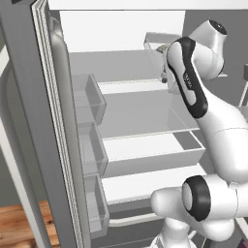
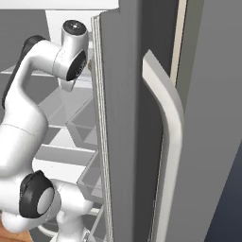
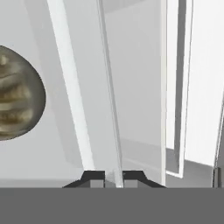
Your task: Place two dumplings into each of the tupperware containers and then place the containers in the fridge.
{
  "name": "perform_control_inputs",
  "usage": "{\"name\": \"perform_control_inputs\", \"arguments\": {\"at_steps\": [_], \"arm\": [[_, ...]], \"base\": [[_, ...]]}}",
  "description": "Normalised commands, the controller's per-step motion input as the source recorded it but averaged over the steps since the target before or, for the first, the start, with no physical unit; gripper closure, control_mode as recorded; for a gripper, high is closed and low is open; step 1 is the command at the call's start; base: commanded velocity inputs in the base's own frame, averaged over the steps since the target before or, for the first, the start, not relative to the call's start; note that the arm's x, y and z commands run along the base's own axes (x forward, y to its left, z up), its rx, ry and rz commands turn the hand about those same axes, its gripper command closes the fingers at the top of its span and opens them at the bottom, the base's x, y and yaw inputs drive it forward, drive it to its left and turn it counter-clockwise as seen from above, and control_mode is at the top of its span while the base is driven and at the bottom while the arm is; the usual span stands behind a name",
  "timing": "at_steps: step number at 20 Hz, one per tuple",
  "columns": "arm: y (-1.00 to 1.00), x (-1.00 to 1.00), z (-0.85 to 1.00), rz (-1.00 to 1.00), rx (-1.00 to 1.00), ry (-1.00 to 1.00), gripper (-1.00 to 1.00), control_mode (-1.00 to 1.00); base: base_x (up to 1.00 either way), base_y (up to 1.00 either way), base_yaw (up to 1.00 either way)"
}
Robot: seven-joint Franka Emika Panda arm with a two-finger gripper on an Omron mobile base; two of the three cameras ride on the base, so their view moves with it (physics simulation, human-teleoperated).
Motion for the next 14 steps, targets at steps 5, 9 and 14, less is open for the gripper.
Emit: {"name": "perform_control_inputs", "arguments": {"at_steps": [5,9,14], "arm": [[0.0,0.58,-0.11,0.0,-0.06,0.0,1.0,-1.0],[0.0,0.46,-0.18,0.02,-0.03,-0.01,1.0,-1.0],[0.0,0.31,-0.09,0.0,0.0,-0.05,1.0,-1.0]], "base": [[0.0,0.0,0.0],[0.0,0.0,0.0],[0.0,0.0,0.0]]}}
